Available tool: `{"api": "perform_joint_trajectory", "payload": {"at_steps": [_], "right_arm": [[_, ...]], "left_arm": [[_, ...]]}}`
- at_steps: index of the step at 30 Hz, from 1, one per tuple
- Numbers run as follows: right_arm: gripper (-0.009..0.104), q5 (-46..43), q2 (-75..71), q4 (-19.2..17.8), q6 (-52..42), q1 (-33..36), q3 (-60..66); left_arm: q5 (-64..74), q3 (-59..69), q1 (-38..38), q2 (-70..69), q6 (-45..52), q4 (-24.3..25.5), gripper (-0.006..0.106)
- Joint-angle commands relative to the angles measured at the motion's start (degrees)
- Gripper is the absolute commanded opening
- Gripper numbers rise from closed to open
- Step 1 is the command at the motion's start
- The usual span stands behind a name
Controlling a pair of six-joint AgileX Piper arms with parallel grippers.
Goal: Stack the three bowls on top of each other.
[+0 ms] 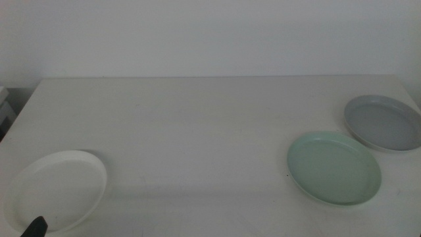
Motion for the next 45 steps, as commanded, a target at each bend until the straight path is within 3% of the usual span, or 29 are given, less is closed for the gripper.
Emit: {"api": "perform_joint_trajectory", "payload": {"at_steps": [1, 21, 30, 36, 45], "right_arm": [[0.052, -2.6, -0.8, 0.7, -0.3, -0.3, -2.4], [0.052, 19.7, 29.1, 2.7, -0.3, -0.3, -40.4], [0.052, 37.0, 47.6, 3.5, 2.7, -0.3, -59.7], [0.052, 38.8, 57.2, 5.7, 1.8, -1.4, -65.6], [0.052, 38.1, 68.4, 8.8, 1.6, -11.1, -67.2]], "left_arm": [[-4.5, -0.3, -0.1, -0.5, -0.3, -0.6, 0.096], [-4.5, -0.3, -0.1, -0.5, -0.3, -0.6, 0.096], [-4.5, -0.3, -0.1, -0.5, -0.3, -0.6, 0.096], [-4.5, -0.3, -0.1, -0.5, -0.3, -0.6, 0.096], [-4.5, -0.3, -0.1, -0.5, -0.3, -0.6, 0.096]]}}
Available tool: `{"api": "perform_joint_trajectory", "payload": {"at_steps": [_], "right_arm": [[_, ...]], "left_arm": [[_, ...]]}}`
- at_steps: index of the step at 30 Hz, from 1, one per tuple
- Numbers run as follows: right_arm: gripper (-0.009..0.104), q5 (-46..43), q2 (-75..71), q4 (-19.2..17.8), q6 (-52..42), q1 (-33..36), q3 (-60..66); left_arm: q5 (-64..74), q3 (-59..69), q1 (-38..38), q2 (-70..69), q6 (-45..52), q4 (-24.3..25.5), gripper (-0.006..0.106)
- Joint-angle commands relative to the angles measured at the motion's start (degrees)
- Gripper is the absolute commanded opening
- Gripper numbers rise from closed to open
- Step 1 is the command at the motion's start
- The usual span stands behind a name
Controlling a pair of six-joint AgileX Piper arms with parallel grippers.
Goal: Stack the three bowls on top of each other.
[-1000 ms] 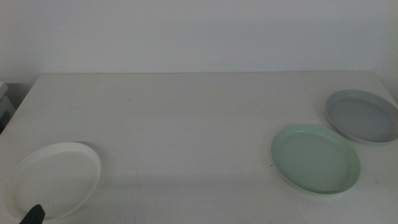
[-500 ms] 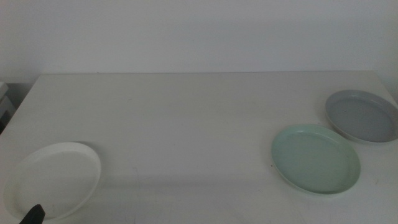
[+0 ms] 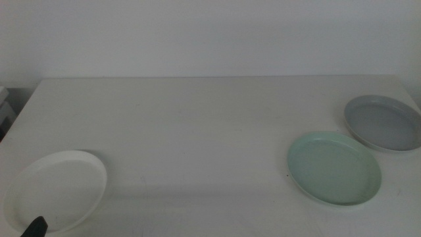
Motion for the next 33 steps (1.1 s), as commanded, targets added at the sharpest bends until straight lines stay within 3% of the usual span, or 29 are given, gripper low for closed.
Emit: {"api": "perform_joint_trajectory", "payload": {"at_steps": [1, 3, 9, 20, 33], "right_arm": [[0.052, -2.9, 2.2, 0.2, -0.7, -1.9, -2.0], [0.052, -3.1, 5.7, 0.5, -1.0, -2.2, -2.0], [0.052, -8.0, 18.1, 5.9, -7.5, -2.2, -2.0], [0.050, -18.5, 32.5, 5.3, -8.6, -2.2, -2.0], [0.019, -21.2, 39.0, 7.2, -9.2, -2.1, -2.0]], "left_arm": [[-4.5, -0.3, -0.1, -0.5, -0.3, -0.6, 0.096], [-4.5, -0.3, -0.1, -0.5, -0.3, -0.6, 0.096], [-4.5, -0.3, -0.1, -0.5, -0.3, -0.6, 0.096], [-4.5, -0.3, -0.1, -0.5, -0.3, -0.6, 0.096], [-4.5, -0.3, -0.1, -0.5, -0.3, -0.6, 0.096]]}}
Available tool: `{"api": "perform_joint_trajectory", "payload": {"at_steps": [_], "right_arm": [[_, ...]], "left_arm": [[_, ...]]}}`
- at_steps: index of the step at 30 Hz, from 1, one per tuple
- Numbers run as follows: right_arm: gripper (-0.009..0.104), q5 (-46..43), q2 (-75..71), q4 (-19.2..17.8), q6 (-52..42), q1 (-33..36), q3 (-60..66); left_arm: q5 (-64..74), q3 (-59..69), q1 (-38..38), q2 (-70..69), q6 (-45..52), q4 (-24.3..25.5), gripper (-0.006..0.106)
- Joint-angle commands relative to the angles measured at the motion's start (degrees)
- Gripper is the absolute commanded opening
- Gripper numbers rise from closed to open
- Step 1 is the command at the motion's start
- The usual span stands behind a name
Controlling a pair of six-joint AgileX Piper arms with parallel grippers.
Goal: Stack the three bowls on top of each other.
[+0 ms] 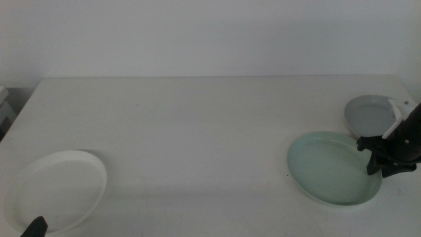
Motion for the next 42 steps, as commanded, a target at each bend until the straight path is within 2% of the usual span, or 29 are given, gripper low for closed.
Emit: {"api": "perform_joint_trajectory", "payload": {"at_steps": [1, 4, 5, 15, 23, 29, 42], "right_arm": [[0.015, -0.9, -2.0, 0.4, -1.6, -0.4, -1.5], [-0.001, -0.6, -1.8, 0.5, -2.6, -0.4, -1.5], [-0.001, -0.2, -2.2, 0.6, -2.3, -0.4, -1.6], [-0.001, 5.9, -12.7, 4.6, -0.1, 5.1, -6.3], [-0.001, 4.8, -10.4, 6.8, 4.9, 18.0, -12.7], [-0.001, 5.1, -5.2, 7.0, 6.4, 25.5, -15.2], [-0.001, 4.9, 3.8, 7.4, 6.5, 28.3, -15.0]], "left_arm": [[-4.5, -0.3, -0.1, -0.5, -0.3, -0.6, 0.096], [-4.5, -0.3, -0.1, -0.5, -0.3, -0.6, 0.096], [-4.5, -0.3, -0.1, -0.5, -0.3, -0.6, 0.096], [-4.5, -0.3, -0.1, -0.5, -0.3, -0.6, 0.096], [-4.5, -0.3, -0.1, -0.5, -0.3, -0.6, 0.096], [-4.5, -0.3, -0.1, -0.5, -0.3, -0.6, 0.096], [-4.5, -0.3, -0.1, -0.5, -0.3, -0.6, 0.096]]}}
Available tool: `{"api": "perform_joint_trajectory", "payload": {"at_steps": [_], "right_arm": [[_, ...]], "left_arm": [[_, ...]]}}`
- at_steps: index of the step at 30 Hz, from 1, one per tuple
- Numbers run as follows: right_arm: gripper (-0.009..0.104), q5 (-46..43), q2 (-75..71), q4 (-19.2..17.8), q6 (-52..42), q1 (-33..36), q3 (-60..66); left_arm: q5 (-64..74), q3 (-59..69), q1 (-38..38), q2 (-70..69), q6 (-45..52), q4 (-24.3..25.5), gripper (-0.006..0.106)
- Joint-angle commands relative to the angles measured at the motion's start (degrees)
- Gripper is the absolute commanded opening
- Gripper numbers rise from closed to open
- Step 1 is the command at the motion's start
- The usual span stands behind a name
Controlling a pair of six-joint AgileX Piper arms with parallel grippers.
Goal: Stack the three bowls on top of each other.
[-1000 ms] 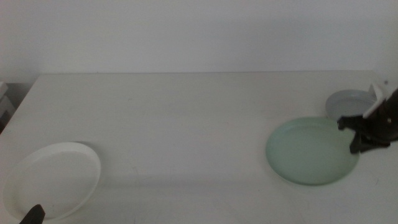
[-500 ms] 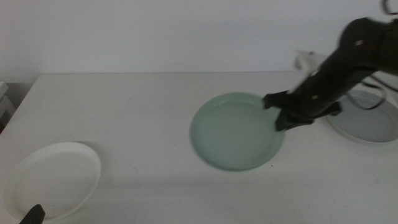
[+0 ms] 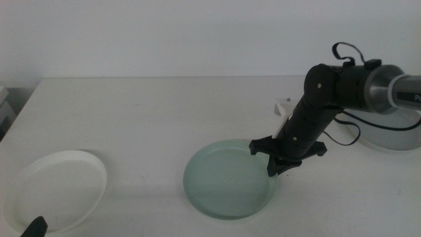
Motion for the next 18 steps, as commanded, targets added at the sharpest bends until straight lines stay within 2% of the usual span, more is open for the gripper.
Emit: {"api": "perform_joint_trajectory", "payload": {"at_steps": [1, 4, 7, 9, 15, 18], "right_arm": [[-0.001, -0.7, -2.2, 1.0, -0.1, 0.4, -1.8], [0.000, -1.5, -1.6, 1.1, -0.1, 0.5, -1.8], [0.008, -2.1, -1.3, 1.1, -0.3, 0.5, -1.8], [0.016, -1.9, -1.3, 1.0, -0.3, 0.5, -1.8], [0.051, 0.3, -4.5, 0.5, 0.1, 0.0, -1.9], [0.060, 1.2, -9.4, -1.5, -0.3, -1.7, -2.3]], "left_arm": [[-4.5, -0.3, -0.1, -0.5, -0.3, -0.6, 0.096], [-4.5, -0.3, -0.1, -0.5, -0.3, -0.6, 0.096], [-4.5, -0.3, -0.1, -0.5, -0.3, -0.6, 0.096], [-4.5, -0.3, -0.1, -0.5, -0.3, -0.6, 0.096], [-4.5, -0.3, -0.1, -0.5, -0.3, -0.6, 0.096], [-4.5, -0.3, -0.1, -0.5, -0.3, -0.6, 0.096]]}}
